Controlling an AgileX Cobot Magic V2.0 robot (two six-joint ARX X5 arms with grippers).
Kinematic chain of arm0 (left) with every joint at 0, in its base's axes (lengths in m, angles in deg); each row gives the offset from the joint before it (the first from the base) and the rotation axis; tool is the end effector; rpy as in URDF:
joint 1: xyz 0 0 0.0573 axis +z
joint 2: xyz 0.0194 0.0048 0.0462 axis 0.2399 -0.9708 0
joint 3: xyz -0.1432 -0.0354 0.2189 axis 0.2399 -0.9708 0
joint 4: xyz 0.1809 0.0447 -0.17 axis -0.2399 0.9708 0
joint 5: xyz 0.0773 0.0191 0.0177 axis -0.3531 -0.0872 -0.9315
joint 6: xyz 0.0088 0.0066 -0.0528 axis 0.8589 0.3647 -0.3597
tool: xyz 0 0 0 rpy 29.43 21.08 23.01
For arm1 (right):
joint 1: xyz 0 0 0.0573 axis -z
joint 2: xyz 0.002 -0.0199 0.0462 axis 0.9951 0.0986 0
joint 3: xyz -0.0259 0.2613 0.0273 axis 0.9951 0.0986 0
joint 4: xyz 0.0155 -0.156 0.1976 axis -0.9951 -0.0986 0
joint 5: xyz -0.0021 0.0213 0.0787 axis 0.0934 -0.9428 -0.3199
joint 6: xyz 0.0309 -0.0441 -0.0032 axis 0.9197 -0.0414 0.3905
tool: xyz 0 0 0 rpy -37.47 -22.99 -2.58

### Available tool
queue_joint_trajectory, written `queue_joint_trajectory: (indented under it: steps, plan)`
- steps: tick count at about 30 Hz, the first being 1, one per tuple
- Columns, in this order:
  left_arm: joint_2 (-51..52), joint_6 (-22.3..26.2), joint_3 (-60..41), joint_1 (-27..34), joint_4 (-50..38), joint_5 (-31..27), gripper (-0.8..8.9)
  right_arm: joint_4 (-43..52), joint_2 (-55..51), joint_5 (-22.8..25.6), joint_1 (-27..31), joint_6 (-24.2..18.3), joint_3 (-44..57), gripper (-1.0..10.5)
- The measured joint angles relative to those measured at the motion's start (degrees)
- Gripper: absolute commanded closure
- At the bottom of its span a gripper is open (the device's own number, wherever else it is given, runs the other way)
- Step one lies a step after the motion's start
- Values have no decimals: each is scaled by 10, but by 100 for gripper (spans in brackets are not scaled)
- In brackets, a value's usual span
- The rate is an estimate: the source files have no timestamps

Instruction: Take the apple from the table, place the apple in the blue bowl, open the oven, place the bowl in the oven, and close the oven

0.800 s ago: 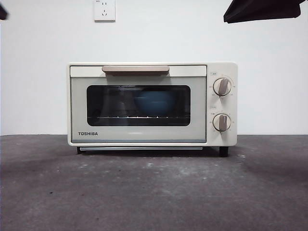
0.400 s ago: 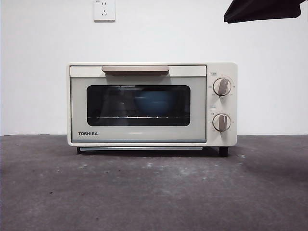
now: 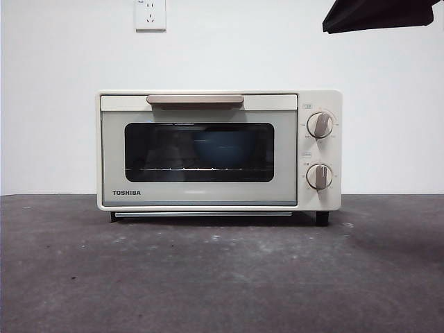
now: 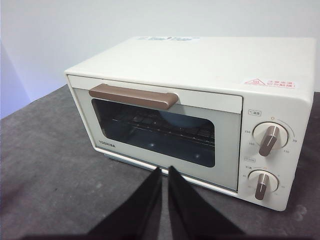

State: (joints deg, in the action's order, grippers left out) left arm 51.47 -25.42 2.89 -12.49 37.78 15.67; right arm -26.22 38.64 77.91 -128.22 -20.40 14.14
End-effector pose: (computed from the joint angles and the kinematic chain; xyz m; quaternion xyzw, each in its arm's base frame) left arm 0.0998 -0.0012 0.1688 0.0030 0.0410 -0.0505 0.9979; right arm 0.1335 0.1199 0.2706 0.0674 0.0865 0.2644 0.9582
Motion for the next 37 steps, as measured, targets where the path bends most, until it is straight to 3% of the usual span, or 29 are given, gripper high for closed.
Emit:
queue_joint_trajectory:
  steps: [11,37]
  plan:
    - [43,-5,-10,0,68,-8,806,2,0,0,0,0,0,941]
    - [43,-30,-10,0,70,-9,806,2,0,0,0,0,0,941]
